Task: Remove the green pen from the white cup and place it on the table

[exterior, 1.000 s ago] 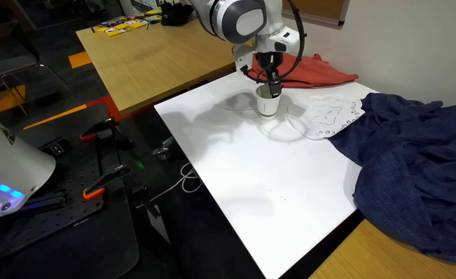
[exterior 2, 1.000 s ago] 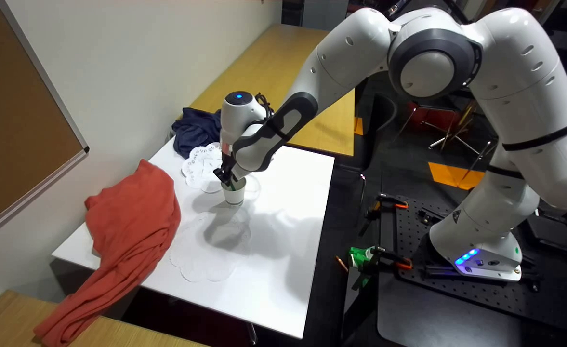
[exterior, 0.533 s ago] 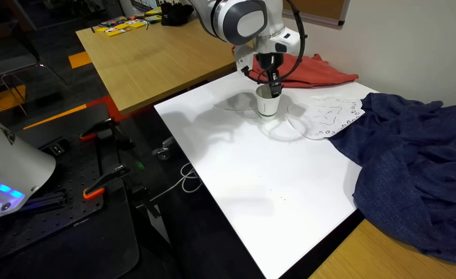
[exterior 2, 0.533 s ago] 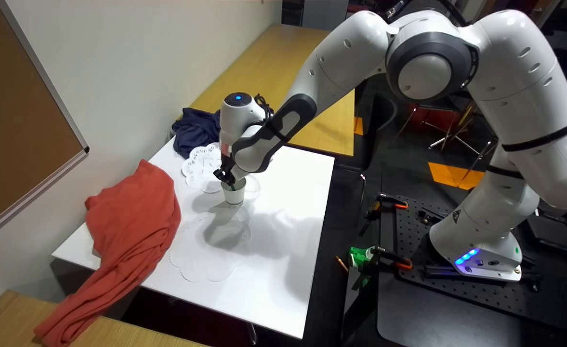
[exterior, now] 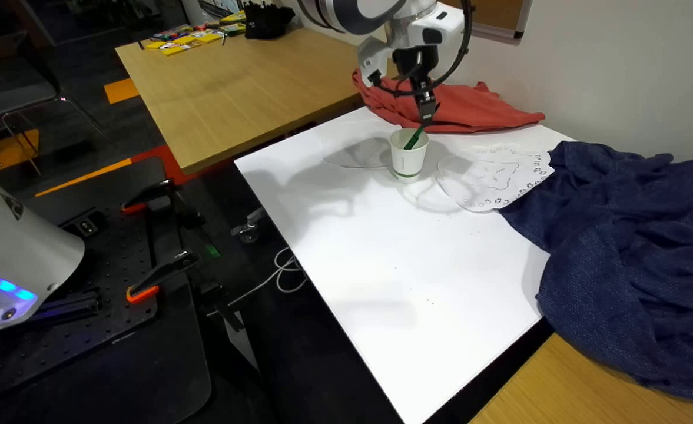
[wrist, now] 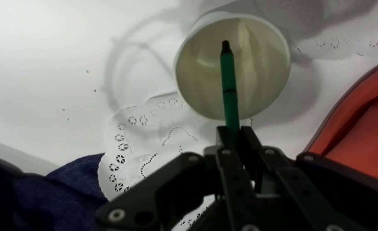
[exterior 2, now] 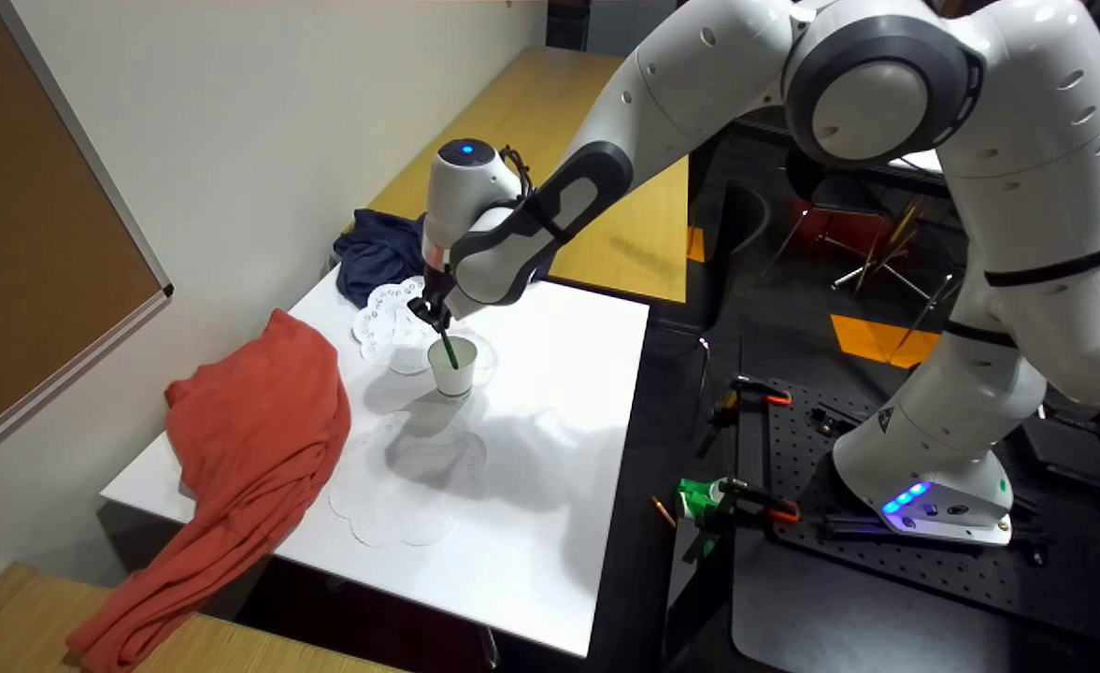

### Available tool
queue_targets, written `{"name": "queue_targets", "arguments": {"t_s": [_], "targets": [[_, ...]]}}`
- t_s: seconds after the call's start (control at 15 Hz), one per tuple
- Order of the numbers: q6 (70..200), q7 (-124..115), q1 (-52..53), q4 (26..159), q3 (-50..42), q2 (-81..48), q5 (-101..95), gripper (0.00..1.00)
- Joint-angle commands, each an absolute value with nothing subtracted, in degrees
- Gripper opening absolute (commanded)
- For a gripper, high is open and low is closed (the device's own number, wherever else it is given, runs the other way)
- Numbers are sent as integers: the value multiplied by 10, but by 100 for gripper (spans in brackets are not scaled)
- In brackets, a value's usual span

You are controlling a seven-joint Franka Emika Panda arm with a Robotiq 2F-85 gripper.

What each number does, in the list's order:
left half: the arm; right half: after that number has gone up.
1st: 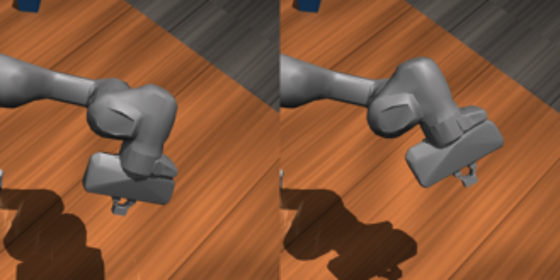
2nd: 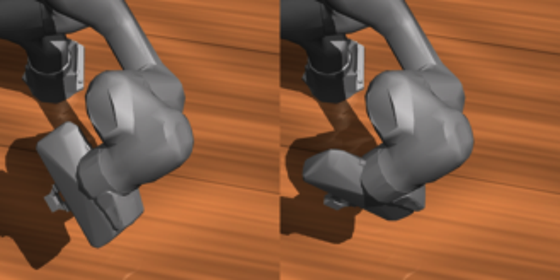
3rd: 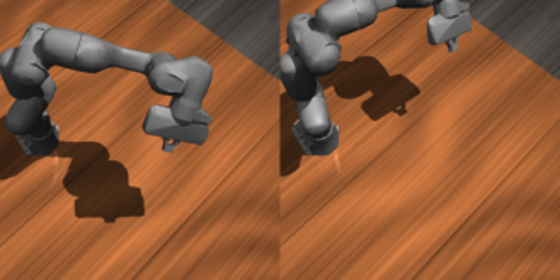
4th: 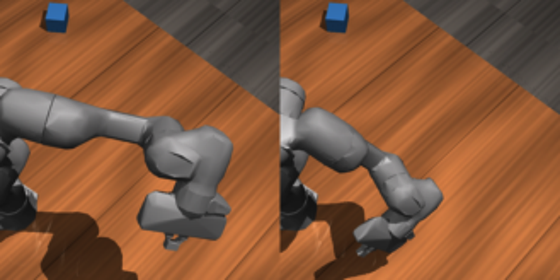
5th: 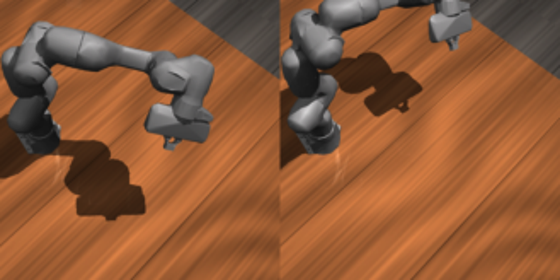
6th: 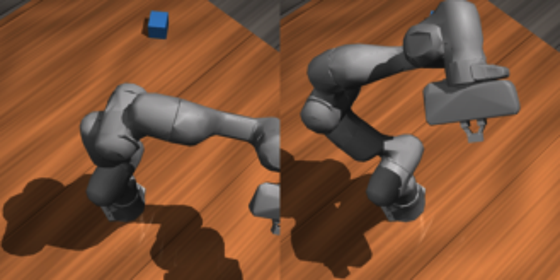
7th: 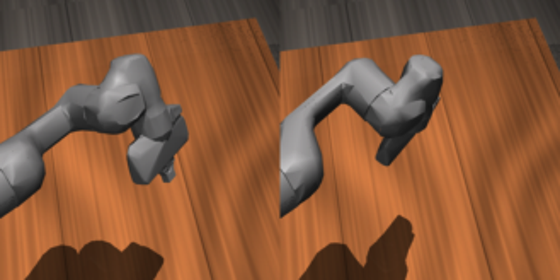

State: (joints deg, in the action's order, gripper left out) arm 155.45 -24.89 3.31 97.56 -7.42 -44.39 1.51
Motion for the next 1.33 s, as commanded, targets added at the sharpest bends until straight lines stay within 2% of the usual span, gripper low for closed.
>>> {"name": "queue_targets", "arguments": {"t_s": [0.0,0.67,1.27], "targets": [[1552,-253,55,1060,-97,-347,19,3],[1437,-200,39,1183,-56,-166,20,3],[1413,-143,37,1217,-15,-188,22,3]]}}
